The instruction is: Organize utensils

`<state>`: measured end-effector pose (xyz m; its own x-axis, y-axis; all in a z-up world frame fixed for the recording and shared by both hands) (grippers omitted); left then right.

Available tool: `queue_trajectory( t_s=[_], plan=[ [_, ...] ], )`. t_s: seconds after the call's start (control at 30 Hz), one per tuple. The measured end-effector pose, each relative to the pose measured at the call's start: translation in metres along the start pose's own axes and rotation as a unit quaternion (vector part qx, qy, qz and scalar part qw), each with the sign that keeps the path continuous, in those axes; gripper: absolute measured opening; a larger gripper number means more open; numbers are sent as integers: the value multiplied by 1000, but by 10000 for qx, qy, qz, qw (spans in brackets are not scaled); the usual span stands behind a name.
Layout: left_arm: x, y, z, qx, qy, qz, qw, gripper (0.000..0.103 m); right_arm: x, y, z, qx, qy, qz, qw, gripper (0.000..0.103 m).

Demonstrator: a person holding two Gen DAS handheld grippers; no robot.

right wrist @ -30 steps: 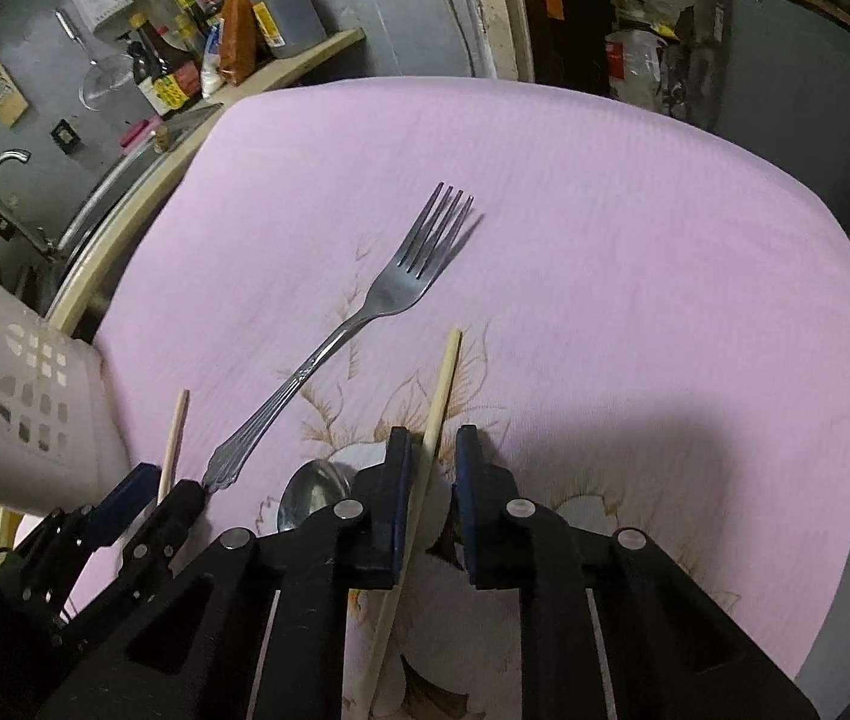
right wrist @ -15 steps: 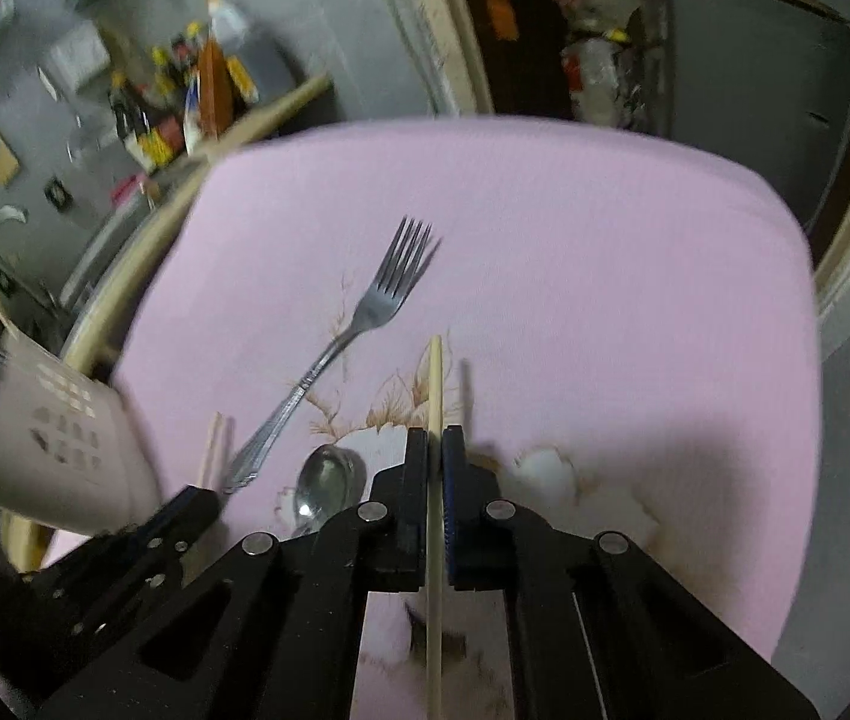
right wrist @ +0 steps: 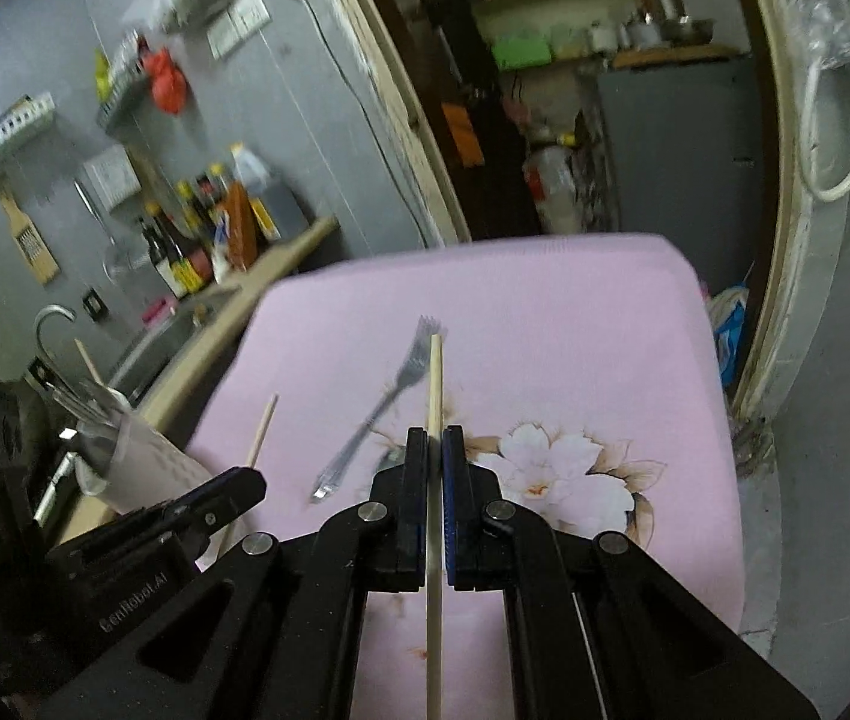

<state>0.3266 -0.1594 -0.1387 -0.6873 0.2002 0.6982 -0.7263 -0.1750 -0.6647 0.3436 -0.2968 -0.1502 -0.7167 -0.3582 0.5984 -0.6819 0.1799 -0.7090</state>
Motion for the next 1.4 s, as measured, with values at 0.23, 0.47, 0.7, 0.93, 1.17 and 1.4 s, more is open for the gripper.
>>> queue_trajectory(
  t_s=[0.23,0.47,0.7,0.93,1.17,1.4],
  plan=[
    [54,-27,-1,-146,617,330,9974,5,36,-12,-40,-68,-122,415,9990,4],
    [100,-70,-41,-174,805,705,9941,5,51,-37,-108,198,-427,823,9955,4],
    [122,-106,-93,-55,840,915,9922,5,41,-66,-184,336,-922,1153,9885,4],
    [130,-143,-147,37,802,1361,9874,5,31,-81,-236,312,-1059,1763,9781,4],
    [110,-163,-194,664,1117,1605,9784,5,17,-84,-243,30,-838,2337,9687,4],
    [88,-167,-216,899,1180,1899,9705,5,1,-73,-245,-75,-440,2702,9618,4]
  ],
)
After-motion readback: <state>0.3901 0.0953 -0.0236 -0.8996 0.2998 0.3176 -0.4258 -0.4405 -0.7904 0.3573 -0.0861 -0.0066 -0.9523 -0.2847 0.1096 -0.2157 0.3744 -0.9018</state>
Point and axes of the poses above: each gripper's, at about its wrist camera, not at the fingertips, and x roughly against the way its jaws point, z to its right, y to its underside, the point moved 9 cm from there along -x, roughly the way its jaws point, and after that the axes turned 2 degrees about -z, right-handed, at the moved point
